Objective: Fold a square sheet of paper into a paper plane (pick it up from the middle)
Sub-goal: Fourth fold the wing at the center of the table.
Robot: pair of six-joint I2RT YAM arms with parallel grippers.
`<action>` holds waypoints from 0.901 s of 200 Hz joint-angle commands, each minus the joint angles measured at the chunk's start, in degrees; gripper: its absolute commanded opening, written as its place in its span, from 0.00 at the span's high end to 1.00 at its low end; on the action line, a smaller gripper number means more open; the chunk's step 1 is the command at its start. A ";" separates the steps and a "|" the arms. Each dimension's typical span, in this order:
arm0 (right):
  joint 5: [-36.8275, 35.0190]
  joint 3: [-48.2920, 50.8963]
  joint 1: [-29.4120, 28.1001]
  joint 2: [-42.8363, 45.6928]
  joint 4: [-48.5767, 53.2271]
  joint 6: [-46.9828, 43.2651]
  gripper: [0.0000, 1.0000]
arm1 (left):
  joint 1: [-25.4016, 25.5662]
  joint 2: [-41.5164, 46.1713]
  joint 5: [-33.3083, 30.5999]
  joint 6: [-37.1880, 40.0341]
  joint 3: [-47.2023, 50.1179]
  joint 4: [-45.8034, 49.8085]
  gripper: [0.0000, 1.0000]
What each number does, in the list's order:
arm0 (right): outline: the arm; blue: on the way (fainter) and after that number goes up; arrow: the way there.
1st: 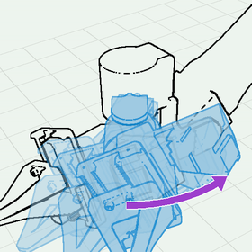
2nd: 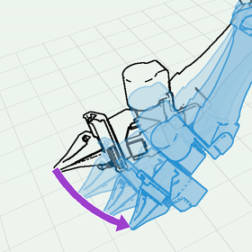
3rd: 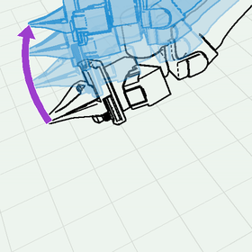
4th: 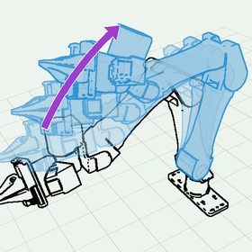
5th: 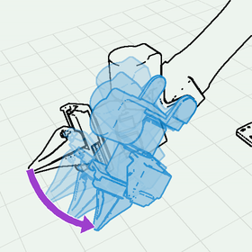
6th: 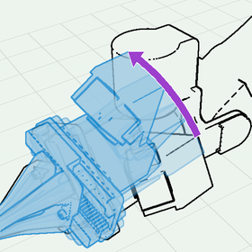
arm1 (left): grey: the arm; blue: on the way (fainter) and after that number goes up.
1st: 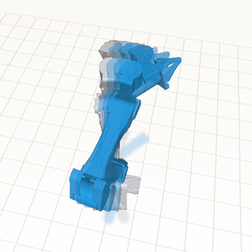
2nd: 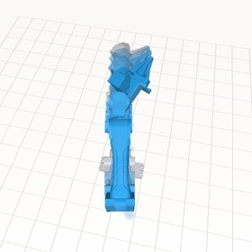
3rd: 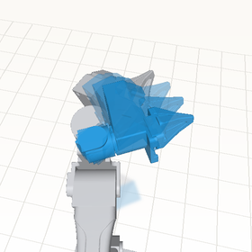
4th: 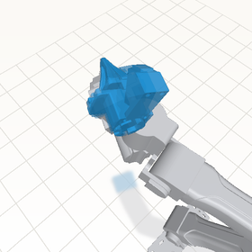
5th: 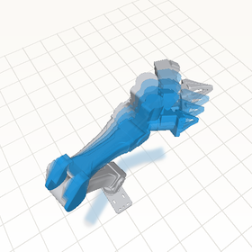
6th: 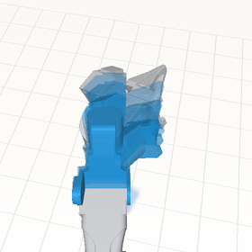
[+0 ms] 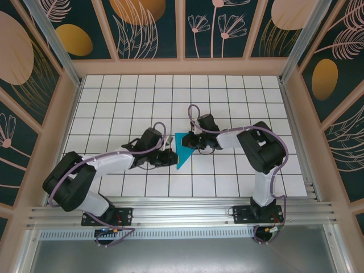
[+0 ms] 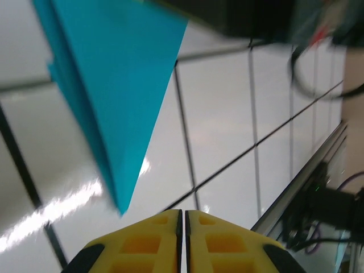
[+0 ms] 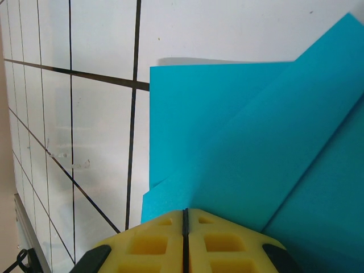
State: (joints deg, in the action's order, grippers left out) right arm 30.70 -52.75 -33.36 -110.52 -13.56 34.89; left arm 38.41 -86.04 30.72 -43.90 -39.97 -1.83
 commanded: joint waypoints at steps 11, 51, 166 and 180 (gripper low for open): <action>-6.44 2.48 -0.30 -4.24 6.60 -0.97 0.89 | -0.35 -6.07 -0.74 -2.95 -5.99 -5.86 0.87; -6.22 2.72 -0.31 -4.29 6.13 -0.79 0.89 | -0.30 -11.80 0.06 -4.40 -5.60 -11.73 0.87; -6.53 2.35 -0.34 -4.45 6.35 -0.44 0.89 | -0.21 -15.54 3.39 2.68 3.83 -6.30 0.84; -6.69 2.34 -0.31 -4.59 6.42 -0.35 0.89 | -0.12 -14.49 3.65 3.91 4.57 -4.64 0.84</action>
State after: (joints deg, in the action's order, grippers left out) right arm 30.70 -52.71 -33.36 -110.52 -13.63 35.07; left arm 38.09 -101.06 32.25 -43.46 -39.31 -16.19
